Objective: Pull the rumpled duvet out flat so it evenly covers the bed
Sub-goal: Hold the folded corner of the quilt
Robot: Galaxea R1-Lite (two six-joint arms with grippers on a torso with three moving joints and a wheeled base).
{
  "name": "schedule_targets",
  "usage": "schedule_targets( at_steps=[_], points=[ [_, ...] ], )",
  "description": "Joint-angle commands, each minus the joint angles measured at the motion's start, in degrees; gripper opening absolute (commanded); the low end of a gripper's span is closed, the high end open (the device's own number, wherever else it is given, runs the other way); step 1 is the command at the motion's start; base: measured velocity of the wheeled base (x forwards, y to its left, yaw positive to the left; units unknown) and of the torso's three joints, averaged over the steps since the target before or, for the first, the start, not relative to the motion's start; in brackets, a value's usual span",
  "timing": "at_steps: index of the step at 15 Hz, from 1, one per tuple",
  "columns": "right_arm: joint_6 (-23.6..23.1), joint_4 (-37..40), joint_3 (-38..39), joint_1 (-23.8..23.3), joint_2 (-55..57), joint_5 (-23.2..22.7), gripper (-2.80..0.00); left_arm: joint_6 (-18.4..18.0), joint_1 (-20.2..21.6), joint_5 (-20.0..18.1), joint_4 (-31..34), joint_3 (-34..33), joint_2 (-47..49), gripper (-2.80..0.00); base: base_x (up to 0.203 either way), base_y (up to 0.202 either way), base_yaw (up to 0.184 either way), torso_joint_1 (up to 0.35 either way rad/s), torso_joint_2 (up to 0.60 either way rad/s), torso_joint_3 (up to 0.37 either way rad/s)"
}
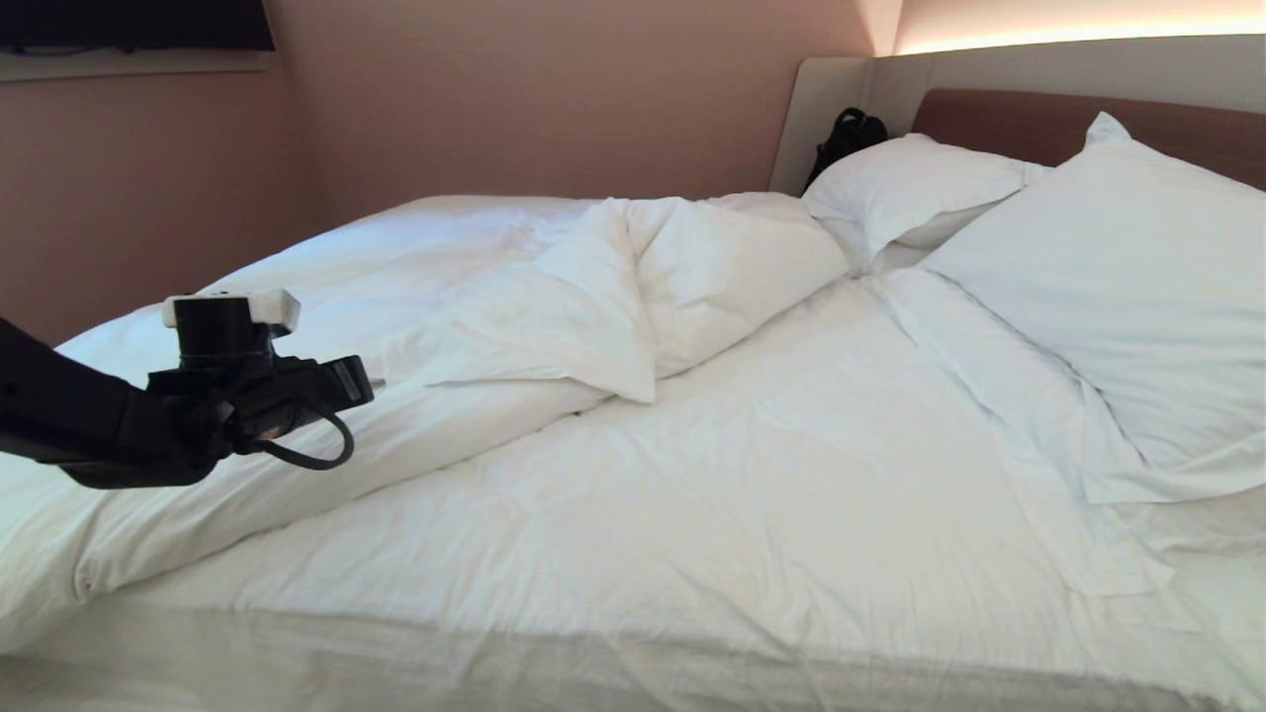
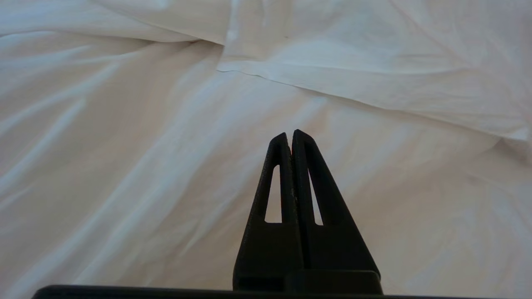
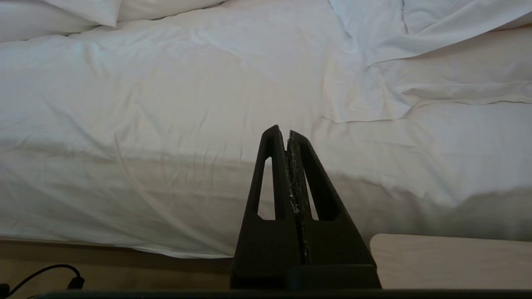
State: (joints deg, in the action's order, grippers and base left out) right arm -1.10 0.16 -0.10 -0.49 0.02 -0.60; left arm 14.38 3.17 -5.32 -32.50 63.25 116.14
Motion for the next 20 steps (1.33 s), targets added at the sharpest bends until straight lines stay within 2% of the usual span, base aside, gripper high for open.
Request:
schedule_targets(
  at_steps=[1, 3, 4, 5, 6, 7, 8, 9, 11, 12, 13, 15, 16, 17, 18, 20],
  points=[
    [0.0, 0.0, 0.0, 0.0, 0.1, 0.0, -2.8, -3.6, -3.9, 0.1, -0.4, 2.7, 4.0, -2.8, 0.0, 0.0, 0.0, 0.0, 0.0, 0.0],
    [0.0, 0.0, 0.0, 0.0, 0.1, 0.0, -2.8, -10.1, -7.5, 0.4, -4.0, 4.5, 6.3, -2.8, 0.0, 0.0, 0.0, 0.0, 0.0, 0.0],
    [0.0, 0.0, 0.0, 0.0, 0.1, 0.0, -2.8, -10.2, -7.6, 0.4, -4.1, 4.5, 6.4, -2.8, 0.0, 0.0, 0.0, 0.0, 0.0, 0.0],
    [0.0, 0.0, 0.0, 0.0, 0.0, 0.0, -2.8, -12.5, -8.4, 1.8, -5.4, 5.0, 7.3, -2.8, 0.0, 0.0, 0.0, 0.0, 0.0, 0.0],
    [0.0, 0.0, 0.0, 0.0, 0.1, 0.0, -2.8, -19.8, -9.4, 3.8, -7.8, 5.5, 9.1, -2.8, 0.0, 0.0, 0.0, 0.0, 0.0, 0.0],
    [0.0, 0.0, 0.0, 0.0, 0.0, 0.0, -2.8, -29.1, -10.6, 5.5, -11.2, 6.2, 11.5, -2.8, 0.0, 0.0, 0.0, 0.0, 0.0, 0.0],
    [0.0, 0.0, 0.0, 0.0, 0.1, 0.0, -2.8, -34.2, -11.7, 6.7, -14.0, 7.1, 14.0, -2.8, 0.0, 0.0, 0.0, 0.0, 0.0, 0.0],
    [0.0, -0.1, 0.0, 0.0, 0.1, 0.0, -2.8, -37.2, -12.8, 7.6, -16.0, 8.6, 15.6, -2.8, 0.0, 0.0, 0.0, 0.0, 0.0, 0.0],
    [0.0, 0.0, 0.0, 0.0, 0.0, 0.0, -2.8, -38.8, -13.3, 9.3, -16.3, 10.9, 16.9, -2.8, 0.0, 0.0, 0.0, 0.0, 0.0, 0.0],
    [0.0, -0.1, 0.0, 0.0, 0.1, 0.0, -2.8, -41.4, -13.4, 10.8, -16.4, 12.1, 17.9, -2.8, 0.0, 0.0, 0.0, 0.0, 0.0, 0.0],
    [0.0, 0.0, 0.0, 0.0, 0.0, 0.0, -2.8, -42.4, -13.5, 11.7, -16.5, 12.5, 18.2, -2.8, 0.0, 0.0, 0.0, 0.0, 0.0, 0.0],
    [0.0, 0.0, 0.0, 0.0, 0.0, 0.0, -2.8, -48.5, -14.7, 16.5, -17.4, 14.1, 19.6, -2.8, 0.0, 0.0, 0.0, 0.0, 0.0, 0.0],
    [0.0, 0.0, 0.0, 0.0, 0.0, 0.0, -2.8, -50.2, -15.0, 17.2, -18.3, 14.4, 20.0, -2.8, 0.0, 0.0, 0.0, 0.0, 0.0, 0.0],
    [0.0, -0.1, 0.0, 0.0, 0.1, 0.0, -2.8, -55.3, -15.6, 18.4, -19.7, 14.9, 20.7, -2.8, 0.0, 0.0, 0.0, 0.0, 0.0, 0.0],
    [0.0, 0.0, 0.0, 0.0, 0.1, 0.0, -2.8, -59.0, -16.3, 20.3, -21.1, 15.6, 21.4, -2.8, 0.0, 0.0, 0.0, 0.0, 0.0, 0.0],
    [0.0, 0.0, 0.0, 0.0, 0.0, 0.0, -2.8, -61.2, -16.7, 22.2, -21.3, 18.5, 22.6, -2.8, 0.0, 0.0, 0.0, 0.0, 0.0, 0.0]
  ],
)
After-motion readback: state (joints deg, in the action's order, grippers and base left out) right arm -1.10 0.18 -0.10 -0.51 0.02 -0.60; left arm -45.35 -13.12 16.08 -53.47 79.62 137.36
